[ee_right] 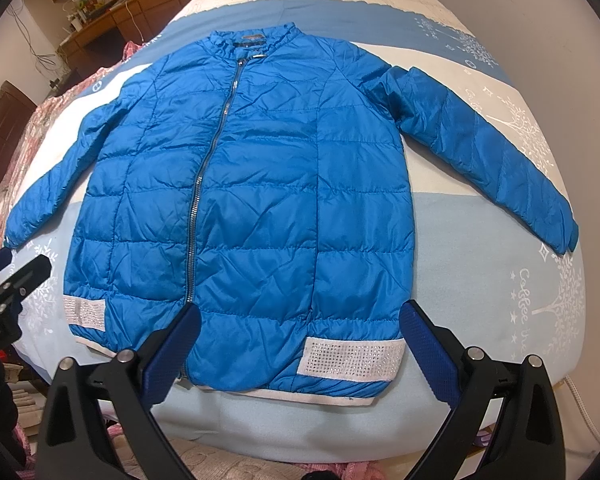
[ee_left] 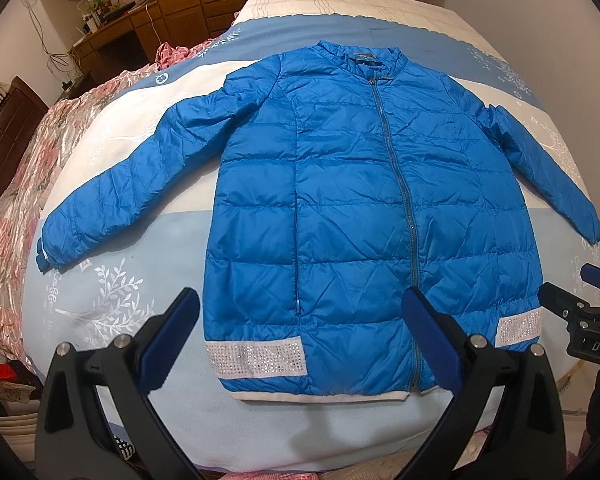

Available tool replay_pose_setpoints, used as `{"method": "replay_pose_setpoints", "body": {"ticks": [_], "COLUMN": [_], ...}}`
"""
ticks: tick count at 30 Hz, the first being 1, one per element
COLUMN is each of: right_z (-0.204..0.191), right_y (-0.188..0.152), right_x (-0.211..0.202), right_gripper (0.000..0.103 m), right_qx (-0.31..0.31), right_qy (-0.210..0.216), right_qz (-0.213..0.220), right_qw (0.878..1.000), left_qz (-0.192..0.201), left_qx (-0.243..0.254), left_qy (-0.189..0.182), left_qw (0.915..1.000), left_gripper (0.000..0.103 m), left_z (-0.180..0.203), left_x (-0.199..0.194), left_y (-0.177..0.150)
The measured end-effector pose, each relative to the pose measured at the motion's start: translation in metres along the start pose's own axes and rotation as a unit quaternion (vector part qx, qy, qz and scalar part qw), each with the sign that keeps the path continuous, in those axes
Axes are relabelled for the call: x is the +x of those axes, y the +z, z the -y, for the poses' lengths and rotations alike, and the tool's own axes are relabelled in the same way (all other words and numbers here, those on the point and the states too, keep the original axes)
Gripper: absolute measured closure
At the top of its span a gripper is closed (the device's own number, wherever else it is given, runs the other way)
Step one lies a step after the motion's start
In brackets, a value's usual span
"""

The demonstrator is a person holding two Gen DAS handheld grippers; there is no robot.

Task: Fold large clothes

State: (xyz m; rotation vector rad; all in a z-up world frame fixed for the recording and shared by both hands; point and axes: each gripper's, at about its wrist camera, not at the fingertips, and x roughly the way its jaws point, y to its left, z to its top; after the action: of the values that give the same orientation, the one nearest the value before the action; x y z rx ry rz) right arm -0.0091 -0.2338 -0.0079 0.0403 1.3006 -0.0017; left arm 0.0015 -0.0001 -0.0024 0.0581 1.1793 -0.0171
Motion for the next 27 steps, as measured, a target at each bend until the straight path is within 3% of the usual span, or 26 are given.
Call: {"method": "replay_pose_setpoints", "body": {"ticks": [27], "right_z": [0.0033], "right_y": [0.0082], "right_x": [0.0072], "right_gripper": [0.004], "right_qx": [0.004], "right_qy": [0.0], "right_qz": [0.0], "right_qw": [1.0], "left_qz": [-0.002], "left_qx": [0.003], "left_qy": [0.001], "left_qw": [1.0], "left_gripper": [0.003], "left_z": [0.0018], "left_x": [0.0026], "left_y": [0.0009]}}
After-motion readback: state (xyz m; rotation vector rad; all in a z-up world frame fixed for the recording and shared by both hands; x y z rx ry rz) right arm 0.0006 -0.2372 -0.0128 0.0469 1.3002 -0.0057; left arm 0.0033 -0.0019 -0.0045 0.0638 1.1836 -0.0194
